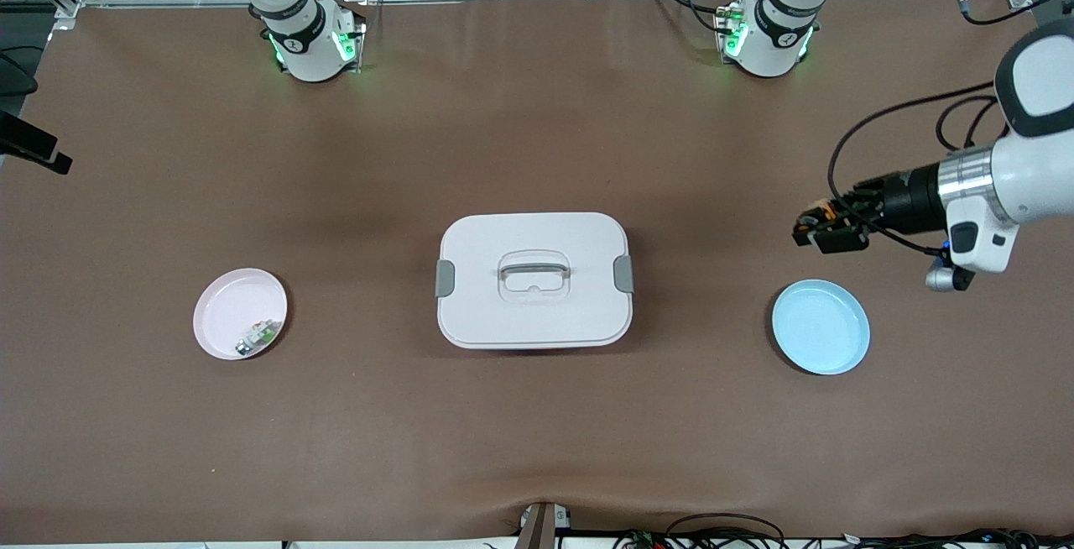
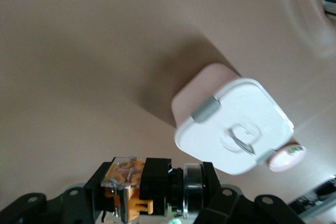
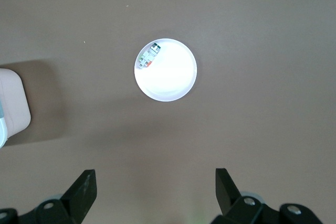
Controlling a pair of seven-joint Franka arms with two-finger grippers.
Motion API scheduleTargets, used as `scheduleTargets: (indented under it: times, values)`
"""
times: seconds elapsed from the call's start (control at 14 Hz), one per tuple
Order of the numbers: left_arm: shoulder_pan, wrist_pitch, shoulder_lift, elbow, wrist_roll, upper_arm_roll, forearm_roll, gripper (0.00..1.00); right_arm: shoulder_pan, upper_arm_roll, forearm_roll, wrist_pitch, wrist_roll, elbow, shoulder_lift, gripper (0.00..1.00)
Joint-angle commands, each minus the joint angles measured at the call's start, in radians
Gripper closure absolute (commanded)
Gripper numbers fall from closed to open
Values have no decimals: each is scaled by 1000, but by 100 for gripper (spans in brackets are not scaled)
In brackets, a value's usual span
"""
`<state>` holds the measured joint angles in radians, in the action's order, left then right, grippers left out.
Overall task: Transfer orange switch to right arm and place
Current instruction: 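Lift the orange switch and carry it above the white box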
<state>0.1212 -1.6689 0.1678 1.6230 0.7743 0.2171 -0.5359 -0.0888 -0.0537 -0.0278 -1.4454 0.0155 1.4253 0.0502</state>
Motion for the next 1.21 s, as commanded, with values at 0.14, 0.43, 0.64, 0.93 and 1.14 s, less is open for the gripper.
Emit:
scheduleTargets:
  times: [0.14, 0.43, 0.64, 0.93, 1.14]
  values:
    - [0, 6, -19, -69, 319, 132, -102, 71, -32, 11, -1, -21, 11, -3, -7, 0]
    - [-5, -96, -13, -94, 558, 281, -127, 71, -37, 9, -40, -30, -3, -13, -4, 0]
    - [-64, -245, 12, -84, 750, 367, -111, 71, -29, 11, -50, -32, -2, -11, 10, 0]
    - [-215, -487, 77, -83, 992, 367, -111, 71, -37, 11, -144, -35, 14, -13, 40, 0]
    - [-290, -622, 120, -83, 1138, 366, -108, 71, -45, 9, -204, -68, 59, -13, 53, 0]
